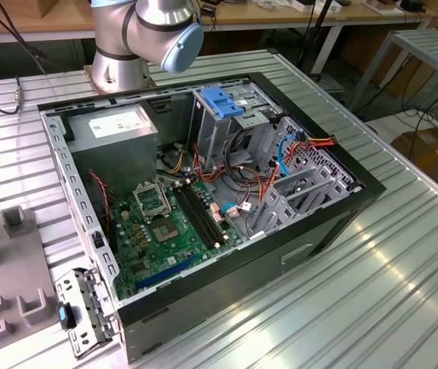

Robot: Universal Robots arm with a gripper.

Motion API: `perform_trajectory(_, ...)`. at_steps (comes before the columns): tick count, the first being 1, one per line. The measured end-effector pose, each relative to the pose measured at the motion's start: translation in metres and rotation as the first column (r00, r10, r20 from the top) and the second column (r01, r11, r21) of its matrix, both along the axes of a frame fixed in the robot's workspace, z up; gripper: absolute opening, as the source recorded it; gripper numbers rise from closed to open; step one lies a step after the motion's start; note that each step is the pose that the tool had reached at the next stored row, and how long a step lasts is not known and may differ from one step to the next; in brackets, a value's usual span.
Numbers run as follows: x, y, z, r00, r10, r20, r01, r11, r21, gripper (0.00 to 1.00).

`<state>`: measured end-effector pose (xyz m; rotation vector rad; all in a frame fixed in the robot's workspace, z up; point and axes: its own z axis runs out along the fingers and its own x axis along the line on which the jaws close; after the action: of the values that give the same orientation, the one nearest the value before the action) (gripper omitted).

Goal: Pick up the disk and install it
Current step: 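Pick up the disk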

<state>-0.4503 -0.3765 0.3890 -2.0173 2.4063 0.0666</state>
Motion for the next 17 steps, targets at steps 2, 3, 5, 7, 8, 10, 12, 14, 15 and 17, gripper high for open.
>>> perform_trajectory(2, 0.0000, 0.0000, -0.0003, 1.0000, 0.005, 0.0000, -0.005, 1.0000, 0.0000, 0.11)
perform_trajectory(3, 0.0000, 0.0000, -0.0004, 1.0000, 0.007, 0.0000, -0.007, 1.0000, 0.0000, 0.11)
perform_trajectory(5, 0.0000, 0.0000, -0.0006, 0.9999, 0.012, 0.0000, -0.012, 0.9999, 0.0000, 0.11)
perform_trajectory(7, 0.0000, 0.0000, -0.0013, 0.9998, 0.018, 0.0002, -0.018, 0.9998, 0.0000, 0.11)
perform_trajectory(8, -0.0001, -0.0001, -0.0017, 0.9998, 0.020, 0.0003, -0.020, 0.9998, 0.0000, 0.11)
perform_trajectory(10, -0.0001, -0.0003, -0.0026, 0.9997, 0.025, 0.0004, -0.025, 0.9997, 0.0000, 0.11)
perform_trajectory(12, 0.0000, -0.0004, -0.0043, 0.9996, 0.028, 0.0020, -0.028, 0.9996, 0.0000, 0.11)
perform_trajectory(14, -0.0001, -0.0004, -0.0059, 0.9996, 0.029, 0.0045, -0.029, 0.9996, -0.0001, 0.11)
perform_trajectory(15, -0.0001, -0.0004, -0.0065, 0.9995, 0.030, 0.0050, -0.030, 0.9996, -0.0002, 0.11)
perform_trajectory(17, -0.0001, -0.0004, -0.0073, 0.9995, 0.031, 0.0053, -0.031, 0.9995, -0.0002, 0.11)
